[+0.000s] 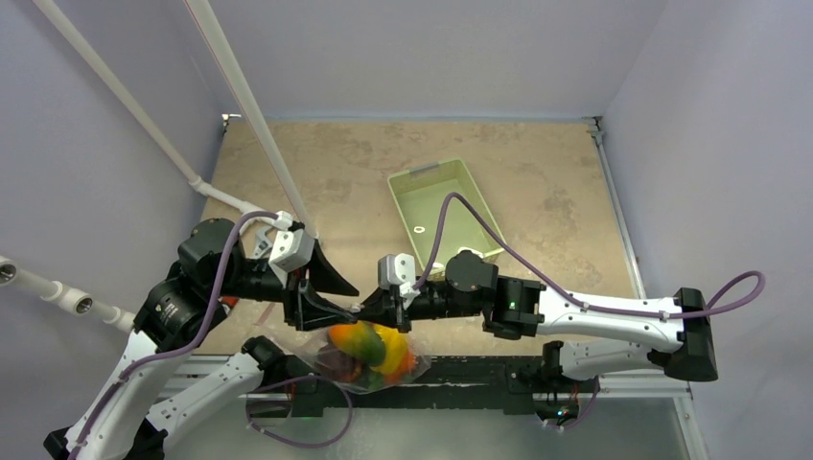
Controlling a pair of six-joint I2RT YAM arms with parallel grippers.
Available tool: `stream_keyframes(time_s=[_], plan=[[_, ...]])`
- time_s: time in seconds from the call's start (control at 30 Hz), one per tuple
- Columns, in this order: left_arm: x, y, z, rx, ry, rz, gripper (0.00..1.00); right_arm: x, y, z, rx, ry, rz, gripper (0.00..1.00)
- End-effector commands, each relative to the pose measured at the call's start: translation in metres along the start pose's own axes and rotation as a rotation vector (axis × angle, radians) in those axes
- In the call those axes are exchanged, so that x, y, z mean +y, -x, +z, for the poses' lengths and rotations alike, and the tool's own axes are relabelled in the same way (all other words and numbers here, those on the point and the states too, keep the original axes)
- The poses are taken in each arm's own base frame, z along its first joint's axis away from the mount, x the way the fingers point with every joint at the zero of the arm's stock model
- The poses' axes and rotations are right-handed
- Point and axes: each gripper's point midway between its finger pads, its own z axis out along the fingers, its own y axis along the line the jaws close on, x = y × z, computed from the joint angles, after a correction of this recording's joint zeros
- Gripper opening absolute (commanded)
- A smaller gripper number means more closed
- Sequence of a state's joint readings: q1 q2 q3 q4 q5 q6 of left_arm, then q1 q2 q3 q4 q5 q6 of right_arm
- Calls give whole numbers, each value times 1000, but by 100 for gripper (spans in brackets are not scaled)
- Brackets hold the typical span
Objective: Place the food in the zip-top bag and seal the zipper
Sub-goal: Zip the zipper food storage bag at the center of the board.
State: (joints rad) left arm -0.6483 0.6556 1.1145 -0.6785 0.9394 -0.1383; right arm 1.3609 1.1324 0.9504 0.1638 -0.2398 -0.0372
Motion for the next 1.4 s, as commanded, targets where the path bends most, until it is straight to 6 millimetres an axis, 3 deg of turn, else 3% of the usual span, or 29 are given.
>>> stream_keyframes(time_s=[0.0,0.23,1.03,1.37], plan=[[-5,7,-3,-14,-1,14,46,1,28,-1,-53,27,16,0],[6,3,-3,-3,54,3,39,-3,29,0,-53,15,16,0],[19,-11,0,15,102,-34,32,-10,30,3,-71,-13,57,0],[20,-16,1,23,101,-53,7,-14,33,2,-86,-35,61,0]])
